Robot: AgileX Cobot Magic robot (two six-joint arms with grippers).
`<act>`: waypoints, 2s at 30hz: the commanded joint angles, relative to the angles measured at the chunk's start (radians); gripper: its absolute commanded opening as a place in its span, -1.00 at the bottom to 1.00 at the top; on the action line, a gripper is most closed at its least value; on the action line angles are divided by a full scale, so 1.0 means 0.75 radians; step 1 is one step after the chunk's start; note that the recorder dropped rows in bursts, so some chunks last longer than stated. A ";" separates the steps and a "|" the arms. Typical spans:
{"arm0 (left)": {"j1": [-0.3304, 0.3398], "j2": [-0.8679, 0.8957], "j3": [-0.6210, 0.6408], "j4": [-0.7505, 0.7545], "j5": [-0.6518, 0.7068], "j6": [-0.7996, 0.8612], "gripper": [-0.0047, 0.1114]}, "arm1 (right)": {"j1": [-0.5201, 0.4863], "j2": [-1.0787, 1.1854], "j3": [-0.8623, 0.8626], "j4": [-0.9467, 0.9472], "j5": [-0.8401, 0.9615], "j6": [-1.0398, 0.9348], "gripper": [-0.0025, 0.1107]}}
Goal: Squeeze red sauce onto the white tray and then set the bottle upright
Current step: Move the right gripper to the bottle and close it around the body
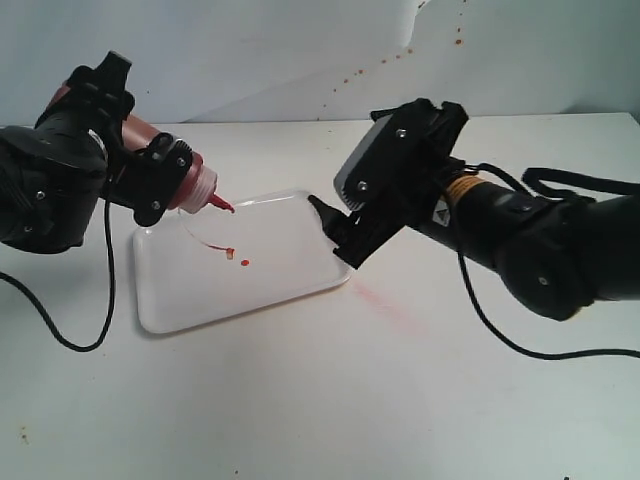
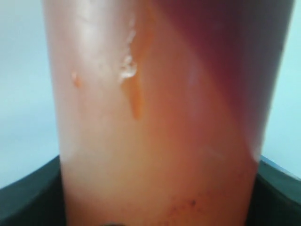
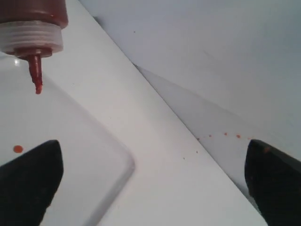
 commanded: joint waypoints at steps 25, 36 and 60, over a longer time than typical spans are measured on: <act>-0.006 -0.013 0.056 0.019 -0.034 0.280 -0.92 | -0.275 0.648 -1.068 -2.030 -0.469 2.552 0.66; -0.006 -0.013 0.056 0.019 -0.080 0.280 -0.92 | -0.144 0.843 -1.351 -2.039 -0.482 2.425 0.66; -0.006 -0.013 0.056 0.019 -0.069 0.285 -0.92 | 0.046 0.847 -1.351 -1.930 -0.234 2.223 0.66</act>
